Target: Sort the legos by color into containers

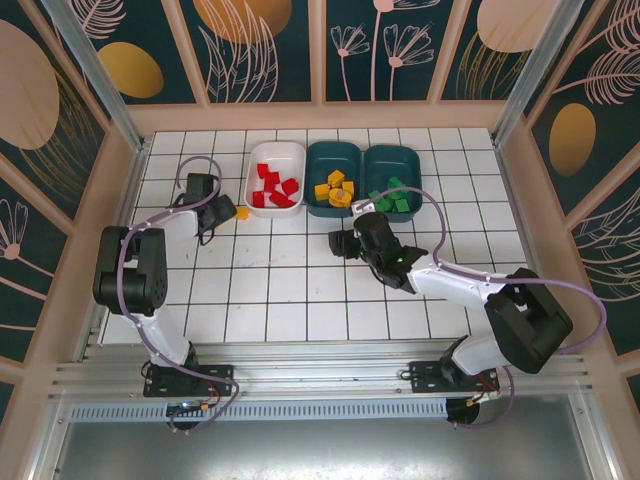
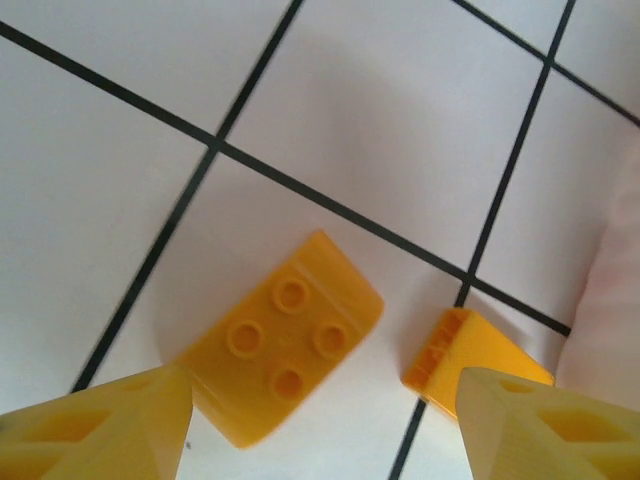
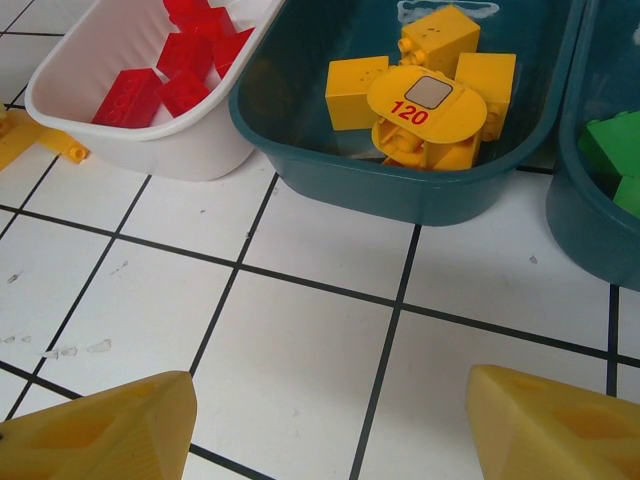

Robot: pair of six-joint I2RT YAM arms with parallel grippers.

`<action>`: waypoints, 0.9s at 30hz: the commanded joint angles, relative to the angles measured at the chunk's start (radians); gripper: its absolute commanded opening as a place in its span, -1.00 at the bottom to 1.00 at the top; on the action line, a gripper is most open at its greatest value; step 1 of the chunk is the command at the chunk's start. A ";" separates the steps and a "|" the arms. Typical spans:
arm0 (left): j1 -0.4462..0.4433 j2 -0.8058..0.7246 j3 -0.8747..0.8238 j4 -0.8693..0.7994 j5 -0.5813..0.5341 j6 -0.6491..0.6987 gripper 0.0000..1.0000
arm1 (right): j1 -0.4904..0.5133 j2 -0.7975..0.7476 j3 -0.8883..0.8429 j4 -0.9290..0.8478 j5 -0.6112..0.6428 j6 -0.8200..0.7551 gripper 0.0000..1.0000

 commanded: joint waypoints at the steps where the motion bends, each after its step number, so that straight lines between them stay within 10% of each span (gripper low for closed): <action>1: -0.021 0.024 0.032 -0.092 -0.141 0.011 0.44 | 0.009 0.013 0.011 0.010 0.002 0.008 0.45; 7: -0.025 0.019 0.023 -0.090 -0.263 0.034 0.47 | 0.009 0.012 0.011 0.010 0.003 0.008 0.46; 27: -0.025 0.135 0.079 -0.025 -0.154 0.108 0.23 | 0.016 0.025 0.022 0.000 0.015 0.007 0.48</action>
